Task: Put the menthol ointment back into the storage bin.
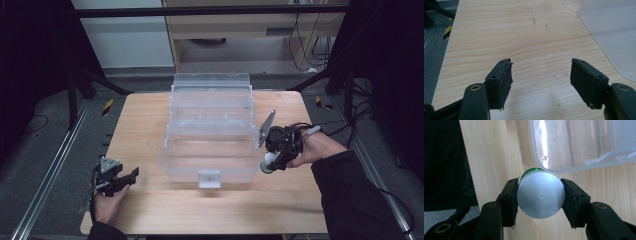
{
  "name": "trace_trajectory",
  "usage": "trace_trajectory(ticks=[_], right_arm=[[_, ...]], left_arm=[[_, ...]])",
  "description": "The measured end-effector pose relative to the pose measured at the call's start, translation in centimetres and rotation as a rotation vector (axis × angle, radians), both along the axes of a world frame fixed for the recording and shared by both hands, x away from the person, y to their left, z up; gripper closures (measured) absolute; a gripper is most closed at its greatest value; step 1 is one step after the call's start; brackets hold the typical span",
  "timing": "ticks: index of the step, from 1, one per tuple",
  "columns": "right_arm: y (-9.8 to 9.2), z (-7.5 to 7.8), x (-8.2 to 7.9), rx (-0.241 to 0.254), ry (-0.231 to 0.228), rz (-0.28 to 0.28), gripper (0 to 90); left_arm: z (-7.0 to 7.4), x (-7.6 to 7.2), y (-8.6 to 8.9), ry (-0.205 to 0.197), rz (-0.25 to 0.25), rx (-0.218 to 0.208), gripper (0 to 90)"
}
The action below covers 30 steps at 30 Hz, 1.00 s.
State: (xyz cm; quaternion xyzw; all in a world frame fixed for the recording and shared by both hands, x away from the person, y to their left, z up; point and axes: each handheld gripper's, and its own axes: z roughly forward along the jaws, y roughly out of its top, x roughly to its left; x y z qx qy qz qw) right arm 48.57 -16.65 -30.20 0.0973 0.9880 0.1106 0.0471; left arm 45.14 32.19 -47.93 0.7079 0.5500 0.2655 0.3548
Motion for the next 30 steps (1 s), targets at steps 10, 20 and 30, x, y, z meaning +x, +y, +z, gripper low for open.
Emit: trace_trajectory(ticks=[10,20,30], right_arm=[[1.1,0.5,1.1,0.008,-0.004,0.006,50.4],[2.6,0.3,2.4,0.013,-0.016,0.022,50.3],[3.5,-0.7,4.1,0.021,-0.022,0.022,50.4]], left_arm=[[0.0,0.0,0.0,-0.002,0.000,-0.002,33.4],[0.0,0.0,0.1,-0.001,0.000,-0.004,33.3],[0.0,0.0,0.1,-0.003,-0.001,-0.006,33.4]])
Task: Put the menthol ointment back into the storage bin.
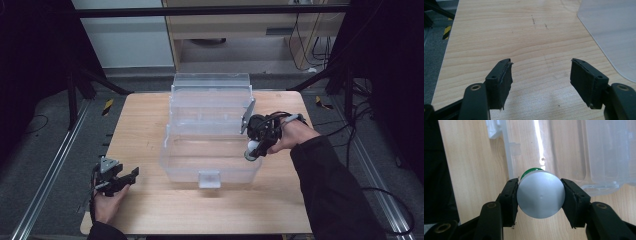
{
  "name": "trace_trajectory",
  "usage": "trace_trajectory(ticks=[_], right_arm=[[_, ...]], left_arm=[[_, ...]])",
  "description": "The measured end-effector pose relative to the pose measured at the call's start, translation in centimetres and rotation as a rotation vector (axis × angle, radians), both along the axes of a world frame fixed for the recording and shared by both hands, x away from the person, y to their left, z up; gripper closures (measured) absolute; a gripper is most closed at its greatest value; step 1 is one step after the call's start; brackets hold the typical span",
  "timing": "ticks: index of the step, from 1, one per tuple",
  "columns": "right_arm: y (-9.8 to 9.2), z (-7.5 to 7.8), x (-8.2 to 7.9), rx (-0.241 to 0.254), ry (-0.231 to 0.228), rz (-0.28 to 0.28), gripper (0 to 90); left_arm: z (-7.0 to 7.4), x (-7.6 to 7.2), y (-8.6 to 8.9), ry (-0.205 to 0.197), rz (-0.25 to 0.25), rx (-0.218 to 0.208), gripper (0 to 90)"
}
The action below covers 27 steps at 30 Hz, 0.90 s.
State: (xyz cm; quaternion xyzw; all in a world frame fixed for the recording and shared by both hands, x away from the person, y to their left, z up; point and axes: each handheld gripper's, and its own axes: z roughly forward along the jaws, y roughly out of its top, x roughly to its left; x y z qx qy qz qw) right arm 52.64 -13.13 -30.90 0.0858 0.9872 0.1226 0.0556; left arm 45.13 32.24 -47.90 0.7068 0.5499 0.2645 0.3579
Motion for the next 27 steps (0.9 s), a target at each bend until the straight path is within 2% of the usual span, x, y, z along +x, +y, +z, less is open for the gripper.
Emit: trace_trajectory(ticks=[14,22,27], right_arm=[[1.0,-1.9,1.1,-0.015,-0.007,0.000,50.3],[0.7,-3.2,1.3,-0.028,-0.001,-0.008,50.4],[0.6,-4.1,1.4,-0.019,0.007,0.001,50.4]], left_arm=[[0.0,0.0,0.0,-0.002,-0.003,-0.001,33.4],[0.0,0.0,0.0,-0.002,-0.002,0.000,33.3],[0.0,0.0,0.0,-0.003,-0.001,0.001,33.4]])
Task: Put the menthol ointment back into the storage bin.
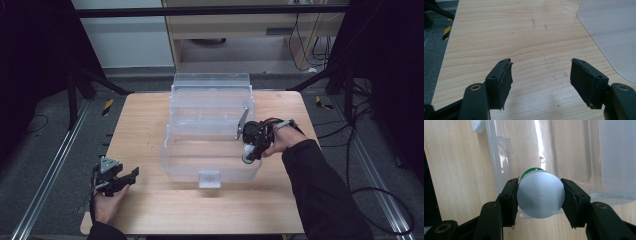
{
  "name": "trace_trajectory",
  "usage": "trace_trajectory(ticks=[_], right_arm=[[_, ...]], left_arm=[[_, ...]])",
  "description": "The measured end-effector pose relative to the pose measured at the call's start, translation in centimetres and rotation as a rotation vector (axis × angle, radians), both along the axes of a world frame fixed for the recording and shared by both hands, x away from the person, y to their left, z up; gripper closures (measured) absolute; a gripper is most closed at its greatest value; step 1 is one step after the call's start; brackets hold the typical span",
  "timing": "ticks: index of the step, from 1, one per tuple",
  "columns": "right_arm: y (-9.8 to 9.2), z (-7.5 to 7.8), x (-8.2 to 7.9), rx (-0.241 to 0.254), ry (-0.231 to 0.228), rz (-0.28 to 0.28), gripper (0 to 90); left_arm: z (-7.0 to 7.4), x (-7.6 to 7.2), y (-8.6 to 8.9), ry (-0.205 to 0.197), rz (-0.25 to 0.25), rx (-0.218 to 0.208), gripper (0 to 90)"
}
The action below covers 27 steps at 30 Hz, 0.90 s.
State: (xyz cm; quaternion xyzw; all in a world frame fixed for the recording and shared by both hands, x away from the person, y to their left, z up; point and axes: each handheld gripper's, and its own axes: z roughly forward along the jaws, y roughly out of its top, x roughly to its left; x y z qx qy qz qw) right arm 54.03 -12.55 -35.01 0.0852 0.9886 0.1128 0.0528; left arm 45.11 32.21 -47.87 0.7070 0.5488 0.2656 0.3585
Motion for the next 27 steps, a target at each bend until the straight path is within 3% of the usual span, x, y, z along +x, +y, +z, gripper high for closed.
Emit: trace_trajectory(ticks=[13,27], right_arm=[[-0.7,-1.8,0.1,-0.001,0.031,-0.017,50.3],[-0.6,-2.8,0.3,-0.013,0.048,-0.012,50.3]], left_arm=[[0.0,0.0,0.0,0.000,0.001,-0.001,33.4],[0.0,0.0,0.1,-0.002,0.001,-0.001,33.4]])
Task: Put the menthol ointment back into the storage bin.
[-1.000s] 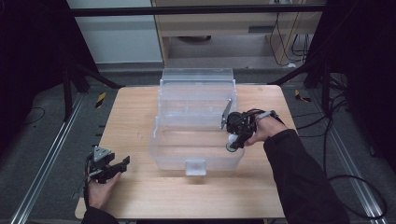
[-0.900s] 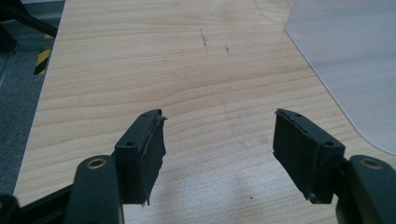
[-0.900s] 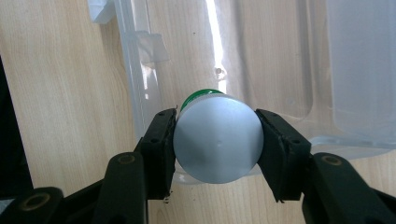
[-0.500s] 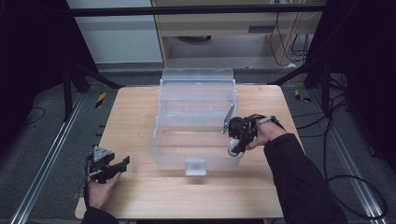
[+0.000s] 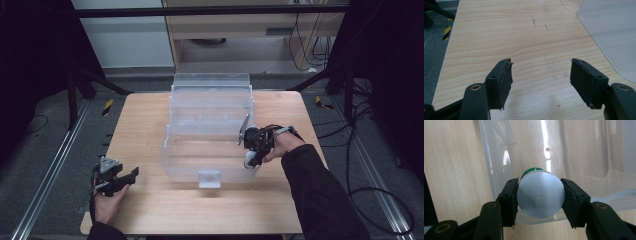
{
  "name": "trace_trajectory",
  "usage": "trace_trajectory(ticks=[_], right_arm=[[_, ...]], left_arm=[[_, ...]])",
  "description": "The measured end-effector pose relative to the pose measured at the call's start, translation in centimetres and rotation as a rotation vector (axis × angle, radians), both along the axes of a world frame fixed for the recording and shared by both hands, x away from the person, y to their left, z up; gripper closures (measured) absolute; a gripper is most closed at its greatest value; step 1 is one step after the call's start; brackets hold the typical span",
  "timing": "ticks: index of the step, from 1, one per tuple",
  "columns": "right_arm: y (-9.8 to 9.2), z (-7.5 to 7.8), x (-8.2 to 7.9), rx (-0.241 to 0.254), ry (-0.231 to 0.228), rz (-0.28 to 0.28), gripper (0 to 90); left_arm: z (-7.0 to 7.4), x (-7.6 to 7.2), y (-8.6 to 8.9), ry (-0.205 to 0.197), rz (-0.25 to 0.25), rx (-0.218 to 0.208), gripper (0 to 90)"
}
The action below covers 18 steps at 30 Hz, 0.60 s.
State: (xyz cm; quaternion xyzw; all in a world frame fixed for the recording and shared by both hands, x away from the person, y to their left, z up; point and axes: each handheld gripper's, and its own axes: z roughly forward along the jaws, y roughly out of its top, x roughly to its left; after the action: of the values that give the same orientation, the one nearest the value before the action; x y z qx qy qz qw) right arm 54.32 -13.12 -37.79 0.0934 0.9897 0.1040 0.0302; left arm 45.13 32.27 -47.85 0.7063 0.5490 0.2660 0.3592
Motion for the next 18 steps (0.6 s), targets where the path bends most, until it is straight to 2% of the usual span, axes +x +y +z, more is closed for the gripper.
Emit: trace_trajectory(ticks=[18], right_arm=[[0.25,-0.90,0.16,-0.021,0.020,-0.006,50.1]], left_arm=[[-0.03,0.02,0.00,0.003,-0.001,0.001,33.5]])
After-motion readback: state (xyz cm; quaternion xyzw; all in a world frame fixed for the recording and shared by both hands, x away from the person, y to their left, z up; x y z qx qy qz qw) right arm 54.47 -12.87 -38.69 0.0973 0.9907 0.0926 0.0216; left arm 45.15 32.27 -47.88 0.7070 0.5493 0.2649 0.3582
